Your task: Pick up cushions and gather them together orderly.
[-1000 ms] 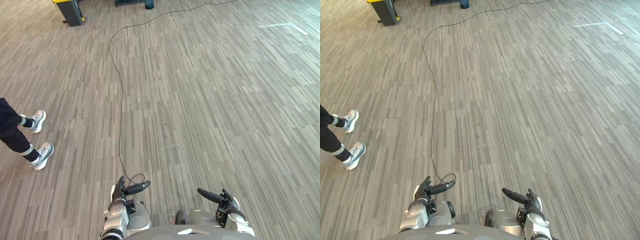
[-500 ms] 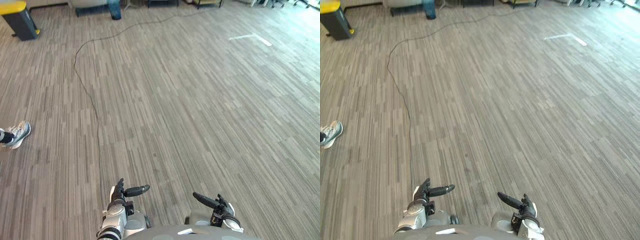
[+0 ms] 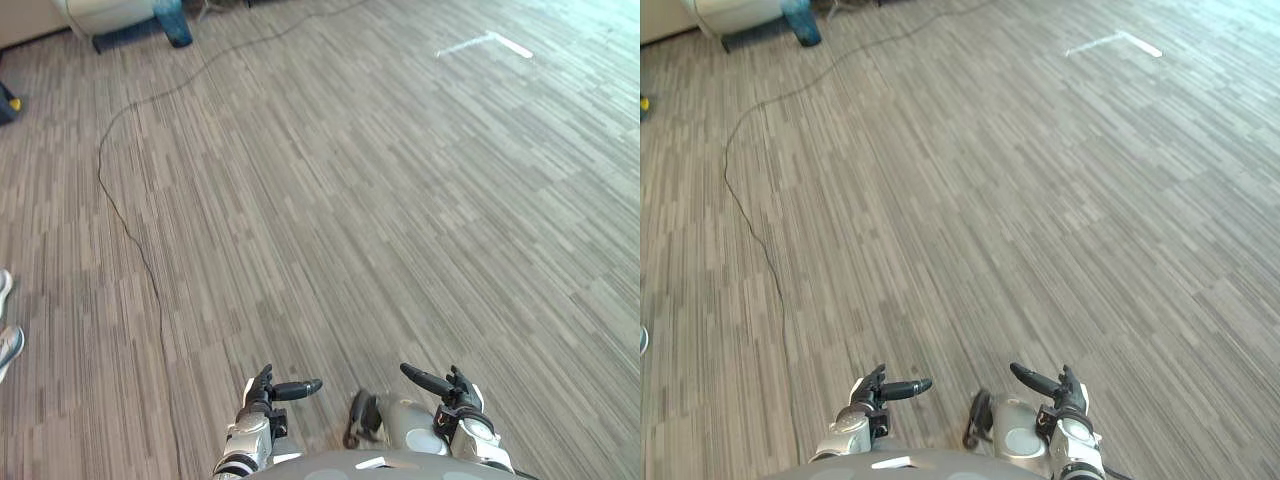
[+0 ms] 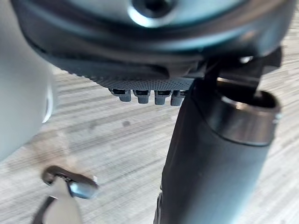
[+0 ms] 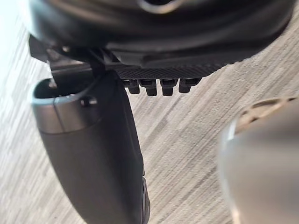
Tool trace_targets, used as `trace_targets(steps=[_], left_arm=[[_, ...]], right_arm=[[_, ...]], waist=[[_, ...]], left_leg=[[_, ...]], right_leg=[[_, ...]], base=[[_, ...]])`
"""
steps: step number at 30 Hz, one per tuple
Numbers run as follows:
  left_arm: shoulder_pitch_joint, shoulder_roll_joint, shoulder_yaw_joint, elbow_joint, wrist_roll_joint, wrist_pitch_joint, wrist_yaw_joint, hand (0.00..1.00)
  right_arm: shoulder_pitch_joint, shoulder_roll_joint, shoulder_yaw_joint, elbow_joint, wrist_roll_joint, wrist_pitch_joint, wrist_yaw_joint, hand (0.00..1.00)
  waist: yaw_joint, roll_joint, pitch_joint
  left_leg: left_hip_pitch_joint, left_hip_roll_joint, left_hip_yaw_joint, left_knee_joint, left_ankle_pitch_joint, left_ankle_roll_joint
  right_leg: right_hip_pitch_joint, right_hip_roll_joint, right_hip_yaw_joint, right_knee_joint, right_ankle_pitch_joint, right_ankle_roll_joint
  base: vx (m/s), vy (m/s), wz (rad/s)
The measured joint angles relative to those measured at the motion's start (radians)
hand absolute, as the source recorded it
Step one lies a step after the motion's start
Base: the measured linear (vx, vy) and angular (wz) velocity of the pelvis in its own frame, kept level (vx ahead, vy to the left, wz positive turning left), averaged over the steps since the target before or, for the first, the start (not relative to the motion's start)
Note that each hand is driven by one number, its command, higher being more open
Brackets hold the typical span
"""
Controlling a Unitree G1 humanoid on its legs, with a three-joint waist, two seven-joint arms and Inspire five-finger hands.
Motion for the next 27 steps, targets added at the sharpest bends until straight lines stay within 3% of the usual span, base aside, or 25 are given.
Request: trace_targets(steps=[1, 2, 4, 6, 8, 9, 10, 11, 12, 13, 14, 15, 16, 17, 18, 19, 21, 22, 24, 25, 26, 27], left_arm=[[0.005, -0.003, -0.002, -0.023, 0.000, -0.006, 0.001, 1.00], [0.012, -0.002, -0.010, -0.052, -0.003, -0.019, -0.001, 1.00], [0.021, -0.004, -0.010, -0.070, -0.009, -0.030, -0.003, 1.00], [0.020, -0.003, -0.010, -0.079, -0.029, -0.040, -0.011, 1.00], [0.020, -0.004, -0.009, -0.078, -0.045, -0.043, -0.014, 1.00], [0.021, -0.004, -0.002, -0.078, -0.067, -0.044, -0.014, 1.00], [0.019, -0.008, 0.011, -0.078, -0.068, -0.041, -0.012, 1.00], [0.011, -0.007, 0.034, -0.077, -0.069, -0.037, -0.006, 1.00], [0.011, -0.006, 0.040, -0.084, -0.071, -0.038, 0.003, 1.00], [0.010, -0.003, 0.041, -0.086, -0.074, -0.037, 0.005, 1.00], [0.009, 0.009, 0.041, -0.070, -0.079, -0.029, 0.010, 1.00], [0.009, 0.022, 0.037, -0.044, -0.079, -0.024, 0.016, 1.00], [0.006, 0.024, 0.035, -0.031, -0.080, -0.019, 0.019, 1.00], [0.000, 0.026, 0.032, -0.016, -0.080, -0.016, 0.026, 1.00], [-0.001, 0.030, 0.031, -0.006, -0.080, -0.013, 0.029, 1.00], [0.001, 0.034, 0.026, 0.011, -0.080, -0.004, 0.037, 1.00], [0.003, 0.041, 0.010, 0.028, -0.080, -0.002, 0.042, 1.00], [0.007, 0.050, -0.011, 0.047, -0.079, 0.001, 0.040, 1.00], [0.008, 0.051, -0.014, 0.067, -0.078, 0.001, 0.038, 1.00], [0.004, 0.053, -0.019, 0.085, -0.077, 0.000, 0.033, 1.00], [-0.010, 0.052, -0.022, 0.116, -0.074, 0.001, 0.028, 1.00], [-0.022, 0.050, -0.041, 0.123, -0.062, 0.000, 0.018, 1.00]], right_arm=[[0.009, 0.003, 0.002, 0.000, 0.000, 0.002, 0.000, 1.00], [0.019, 0.005, 0.003, 0.002, 0.000, 0.005, -0.002, 1.00], [0.019, 0.005, 0.011, 0.005, 0.000, 0.009, -0.003, 1.00], [0.018, 0.013, 0.014, 0.009, 0.000, 0.016, -0.005, 1.00], [0.021, 0.015, 0.023, 0.010, 0.000, 0.017, -0.007, 1.00], [0.027, 0.016, 0.042, 0.011, -0.001, 0.018, -0.008, 1.00], [0.034, 0.027, 0.044, 0.013, -0.001, 0.020, -0.007, 1.00], [0.042, 0.041, 0.044, 0.014, -0.001, 0.021, -0.008, 1.00], [0.058, 0.046, 0.038, 0.013, -0.002, 0.025, -0.002, 1.00], [0.061, 0.050, 0.038, 0.014, -0.002, 0.025, -0.001, 1.00], [0.065, 0.060, 0.037, 0.012, -0.002, 0.024, 0.000, 1.00], [0.065, 0.053, 0.036, 0.000, -0.003, 0.022, 0.005, 1.00], [0.065, 0.047, 0.036, -0.005, -0.003, 0.016, 0.005, 1.00], [0.064, 0.040, 0.036, -0.015, -0.003, 0.010, 0.006, 1.00], [0.062, 0.036, 0.036, -0.018, -0.004, 0.008, 0.006, 1.00], [0.060, 0.029, 0.033, -0.030, -0.010, 0.005, 0.009, 1.00], [0.060, 0.027, 0.028, -0.038, -0.012, -0.004, 0.009, 1.00], [0.047, 0.019, 0.025, -0.035, -0.009, -0.008, 0.012, 1.00], [0.032, 0.007, 0.024, -0.030, -0.011, -0.013, 0.015, 1.00], [0.027, 0.005, 0.016, -0.022, -0.006, -0.017, 0.017, 1.00], [0.002, -0.005, 0.002, 0.002, -0.005, -0.017, 0.019, 1.00], [-0.028, -0.014, -0.004, 0.024, -0.013, -0.019, 0.019, 1.00]], waist=[[0.007, -0.007, -0.001], [0.021, -0.014, -0.003], [0.024, -0.017, -0.005], [0.039, -0.027, -0.003], [0.045, -0.032, -0.007], [0.060, -0.041, -0.016], [0.069, -0.051, -0.038], [0.062, -0.085, -0.050], [0.064, -0.096, -0.056], [0.067, -0.099, -0.059], [0.071, -0.111, -0.065], [0.066, -0.117, -0.069], [0.061, -0.116, -0.069], [0.060, -0.106, -0.062], [0.055, -0.106, -0.061], [0.046, -0.098, -0.056], [0.033, -0.093, -0.052], [0.016, -0.085, -0.045], [-0.001, -0.077, -0.041], [-0.012, -0.082, -0.037], [-0.018, -0.056, -0.029], [-0.014, -0.043, -0.024]], left_leg=[[-0.050, -0.007, 0.017, -0.042, -0.026, 0.017], [-0.105, -0.024, 0.060, -0.178, -0.065, 0.037], [-0.139, -0.053, 0.089, -0.365, -0.081, 0.047], [-0.162, -0.119, 0.088, -0.685, -0.054, 0.040], [-0.173, -0.149, 0.070, -0.799, -0.008, 0.042], [-0.167, -0.158, 0.064, -0.796, 0.084, 0.054], [-0.169, -0.176, 0.067, -0.775, 0.128, 0.083], [-0.184, -0.181, 0.078, -0.711, 0.092, 0.110], [-0.197, -0.178, 0.085, -0.621, 0.035, 0.127], [-0.192, -0.177, 0.093, -0.595, 0.020, 0.130], [-0.139, -0.183, 0.134, -0.577, -0.024, 0.131], [-0.068, -0.197, 0.171, -0.613, -0.063, 0.138], [-0.028, -0.203, 0.184, -0.640, -0.084, 0.135], [0.038, -0.212, 0.192, -0.685, -0.124, 0.118], [0.082, -0.215, 0.203, -0.712, -0.146, 0.102], [0.181, -0.211, 0.216, -0.785, -0.168, 0.086], [0.245, -0.202, 0.228, -0.834, -0.174, 0.074], [0.323, -0.193, 0.259, -0.894, -0.168, 0.060], [0.396, -0.184, 0.300, -0.957, -0.162, 0.050], [0.463, -0.194, 0.316, -1.015, -0.156, 0.035], [0.496, -0.172, 0.316, -1.043, -0.140, 0.031], [0.487, -0.183, 0.288, -1.062, -0.107, 0.020]], right_leg=[[0.048, 0.007, 0.012, -0.042, 0.002, 0.007], [0.101, 0.011, 0.041, -0.091, 0.001, 0.016], [0.144, 0.010, 0.075, -0.122, -0.004, 0.030], [0.208, -0.006, 0.157, -0.155, -0.026, 0.065], [0.236, -0.020, 0.215, -0.171, -0.051, 0.090], [0.252, -0.039, 0.281, -0.168, -0.075, 0.114], [0.257, -0.062, 0.328, -0.169, -0.085, 0.129], [0.246, -0.098, 0.362, -0.159, -0.080, 0.144], [0.249, -0.118, 0.395, -0.133, -0.054, 0.182], [0.247, -0.124, 0.405, -0.105, -0.048, 0.188], [0.193, -0.147, 0.424, 0.077, -0.040, 0.188], [0.080, -0.178, 0.422, 0.344, 0.023, 0.202], [0.017, -0.198, 0.415, 0.477, 0.091, 0.213], [-0.070, -0.231, 0.386, 0.643, 0.101, 0.214], [-0.125, -0.255, 0.348, 0.714, 0.080, 0.196], [-0.229, -0.276, 0.247, 0.758, 0.035, 0.165], [-0.295, -0.272, 0.187, 0.735, 0.009, 0.156], [-0.357, -0.261, 0.118, 0.649, -0.015, 0.131], [-0.407, -0.242, 0.026, 0.462, -0.005, 0.128], [-0.415, -0.216, -0.014, 0.237, 0.145, 0.086], [-0.391, -0.178, -0.031, 0.235, 0.140, 0.003], [-0.398, -0.161, -0.022, 0.237, 0.117, -0.015]], base=[[0.45, -0.077, -0.45], [0.38, -0.031, -0.50], [0.35, 0.032, -0.61], [0.49, 0.144, -1.04], [0.50, 0.201, -1.15], [0.60, 0.262, -1.37], [0.74, 0.298, -1.20], [0.74, 0.310, -0.72], [0.67, 0.312, -0.38], [0.53, 0.282, -0.53], [0.51, 0.285, -0.66], [0.40, 0.217, -0.68], [0.49, 0.250, -0.54], [0.46, 0.198, -0.35], [0.54, 0.167, -0.46], [0.53, 0.081, -0.35], [0.47, -0.023, -0.27], [0.42, -0.063, -0.32], [0.66, -0.135, -0.34], [0.70, -0.174, -0.23], [0.61, -0.175, -0.26], [0.45, -0.137, -0.26]])
